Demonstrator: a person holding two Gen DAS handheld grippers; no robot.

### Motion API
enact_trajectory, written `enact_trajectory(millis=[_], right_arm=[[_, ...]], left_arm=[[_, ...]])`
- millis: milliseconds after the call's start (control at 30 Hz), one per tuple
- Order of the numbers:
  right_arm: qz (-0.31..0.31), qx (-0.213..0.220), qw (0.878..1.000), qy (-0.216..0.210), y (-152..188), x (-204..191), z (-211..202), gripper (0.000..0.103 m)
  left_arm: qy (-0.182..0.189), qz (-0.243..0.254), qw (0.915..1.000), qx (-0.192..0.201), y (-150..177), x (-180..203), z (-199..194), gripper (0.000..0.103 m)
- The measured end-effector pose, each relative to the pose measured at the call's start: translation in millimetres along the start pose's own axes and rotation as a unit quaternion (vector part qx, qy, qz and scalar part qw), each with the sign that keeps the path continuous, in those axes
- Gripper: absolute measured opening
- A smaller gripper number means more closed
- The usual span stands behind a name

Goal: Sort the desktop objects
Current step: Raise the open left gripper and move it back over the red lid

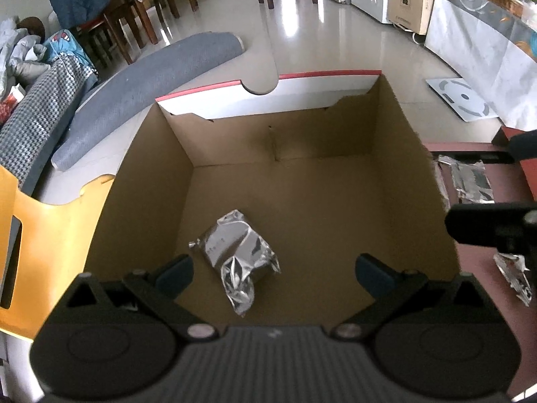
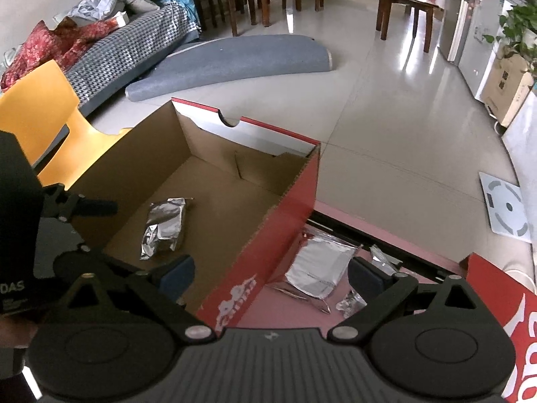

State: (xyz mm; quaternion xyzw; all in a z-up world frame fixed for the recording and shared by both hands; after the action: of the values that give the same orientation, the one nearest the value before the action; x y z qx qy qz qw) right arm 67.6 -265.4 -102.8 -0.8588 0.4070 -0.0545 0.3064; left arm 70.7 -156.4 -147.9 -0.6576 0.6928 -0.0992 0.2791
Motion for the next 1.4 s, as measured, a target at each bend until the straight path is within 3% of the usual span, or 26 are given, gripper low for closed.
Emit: enact_trajectory(millis=[300,533,700,933,1100,1233,1400], right_arm=[[0.001,-0.003,1.000,0.000,11.1,13.2,-10.0,0.098],[0.040,0.007,0.999,0.015,18.1,43.3,-26.3,0.098],[0.053,0.009,0.998,0.037,25.6,61.7,-36.3,0.098],[0.071,0.014,0.996,0.053,33.2,82.6,-46.5,0.085],[0.063,-0.004,0.995,0.075,46.7,101.6,-45.5,0.085],[0.048,-0.025,0.993,0.109,62.4,119.9,-41.8,0.085],[0.054,-0.033,0.991,0.121,74.1,138.7,-44.9,0.085]], left_arm=[[0.011,-0.016,0.9997,0.011,4.1,9.4,-24.4,0.103],[0.020,-0.006,0.9996,0.022,5.7,27.5,-46.6,0.103],[-0.011,0.013,0.9992,0.036,3.6,37.4,-58.6,0.103],[-0.021,0.003,0.9987,0.046,-1.6,36.5,-71.3,0.103],[-0.017,-0.001,0.9979,0.062,-10.2,39.1,-89.1,0.103],[0.011,0.003,0.9971,0.075,-18.2,55.9,-104.2,0.103],[0.049,0.040,0.9942,0.087,-24.0,97.0,-113.0,0.103]])
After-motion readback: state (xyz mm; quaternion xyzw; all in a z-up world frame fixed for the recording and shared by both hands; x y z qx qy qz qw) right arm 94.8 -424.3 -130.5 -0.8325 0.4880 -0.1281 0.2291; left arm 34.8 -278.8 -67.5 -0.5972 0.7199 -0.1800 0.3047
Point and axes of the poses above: each gripper's, at about its wrist camera, not at the fingertips, and z roughly the way its jaws point, x to its right, y to its underside, the point moved 8 cm from there along z, roughly the way its jaws point, and after that the axes turned 8 degrees about -y, right-handed, at the moved point
